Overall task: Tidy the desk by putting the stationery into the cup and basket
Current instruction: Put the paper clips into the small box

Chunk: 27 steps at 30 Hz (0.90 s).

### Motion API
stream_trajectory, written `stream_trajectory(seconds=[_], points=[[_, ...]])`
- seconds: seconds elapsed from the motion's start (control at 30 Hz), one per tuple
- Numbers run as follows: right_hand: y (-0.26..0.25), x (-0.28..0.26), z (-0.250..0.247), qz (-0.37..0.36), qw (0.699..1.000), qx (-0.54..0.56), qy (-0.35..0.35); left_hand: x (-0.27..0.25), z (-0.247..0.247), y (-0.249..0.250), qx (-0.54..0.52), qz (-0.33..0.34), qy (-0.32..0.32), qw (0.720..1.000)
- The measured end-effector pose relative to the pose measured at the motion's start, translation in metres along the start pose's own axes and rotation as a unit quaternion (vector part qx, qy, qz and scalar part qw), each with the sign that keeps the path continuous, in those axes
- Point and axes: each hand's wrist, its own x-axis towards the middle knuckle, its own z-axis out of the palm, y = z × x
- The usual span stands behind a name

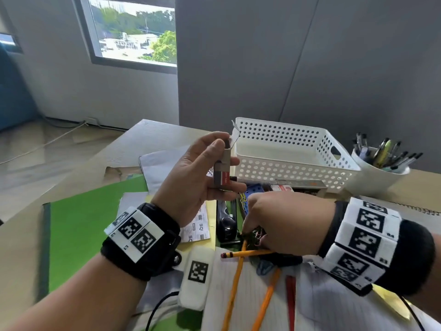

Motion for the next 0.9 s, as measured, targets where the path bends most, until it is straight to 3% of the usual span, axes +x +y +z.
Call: stream_trajectory(seconds=[0.2, 0.3, 0.5, 0.57, 0.63, 0.7, 0.83, 0.9], points=[[0.022, -0.006, 0.003, -0.007, 0.994, 0.088, 0.067, -0.002, 0.001, 0.001, -0.003, -0.007, -0.008, 1.0], [0.038, -0.015, -0.002, 0.022, 0.974, 0.199, 0.109, 0.0, 0.0, -0.002, -0.008, -0.012, -0.014, 1.0], [0.048, -0.038, -0.033, 0.015, 0.847, 0.477, 0.234, 0.001, -0.001, -0.01, 0.031, -0.042, -0.04, 0.998], [0.043, -0.041, -0.042, -0.006, 0.798, 0.541, 0.266, 0.001, -0.001, -0.012, 0.052, -0.058, -0.049, 0.996], [0.035, -0.039, -0.047, -0.016, 0.773, 0.57, 0.279, 0.001, -0.001, -0.012, 0.068, -0.072, -0.058, 0.993], [0.028, -0.032, -0.047, -0.015, 0.778, 0.564, 0.276, 0.001, 0.0, -0.013, 0.078, -0.084, -0.063, 0.991], [0.024, -0.021, -0.044, 0.02, 0.822, 0.499, 0.275, 0.001, 0.0, -0.013, 0.083, -0.095, -0.067, 0.99], [0.022, -0.022, -0.045, 0.022, 0.815, 0.511, 0.272, 0.001, 0.001, -0.012, 0.091, -0.103, -0.058, 0.989]])
